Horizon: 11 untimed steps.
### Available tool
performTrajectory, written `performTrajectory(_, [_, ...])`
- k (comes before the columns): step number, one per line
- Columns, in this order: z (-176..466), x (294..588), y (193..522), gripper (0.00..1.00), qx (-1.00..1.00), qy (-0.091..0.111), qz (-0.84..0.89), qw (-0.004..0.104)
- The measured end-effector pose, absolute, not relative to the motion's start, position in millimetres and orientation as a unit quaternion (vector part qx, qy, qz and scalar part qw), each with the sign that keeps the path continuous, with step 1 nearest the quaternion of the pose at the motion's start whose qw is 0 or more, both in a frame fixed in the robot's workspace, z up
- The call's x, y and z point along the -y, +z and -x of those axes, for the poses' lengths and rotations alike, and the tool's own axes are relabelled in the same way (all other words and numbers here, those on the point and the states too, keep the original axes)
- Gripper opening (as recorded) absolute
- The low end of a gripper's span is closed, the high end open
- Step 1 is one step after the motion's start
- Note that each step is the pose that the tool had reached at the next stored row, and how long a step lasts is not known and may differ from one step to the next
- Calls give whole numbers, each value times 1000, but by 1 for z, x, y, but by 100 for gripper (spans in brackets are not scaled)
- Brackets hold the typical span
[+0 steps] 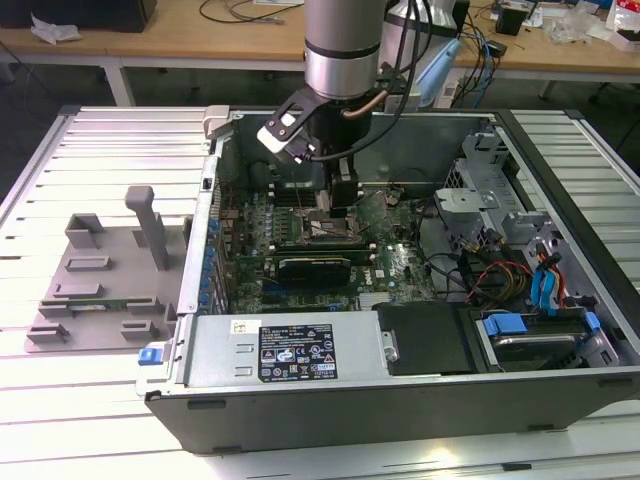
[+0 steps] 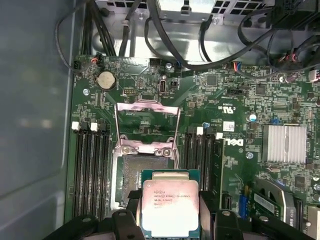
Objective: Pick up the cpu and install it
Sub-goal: 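Place the cpu into insertion slot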
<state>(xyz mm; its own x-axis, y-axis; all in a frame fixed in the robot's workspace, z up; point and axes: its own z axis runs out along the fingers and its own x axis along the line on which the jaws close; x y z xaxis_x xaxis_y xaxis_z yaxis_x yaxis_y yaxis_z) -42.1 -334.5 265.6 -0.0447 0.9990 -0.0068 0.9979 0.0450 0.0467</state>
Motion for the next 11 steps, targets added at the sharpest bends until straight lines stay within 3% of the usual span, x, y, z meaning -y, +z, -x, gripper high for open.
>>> performTrajectory(11, [42,324,244,55,-725,14,-688,19])
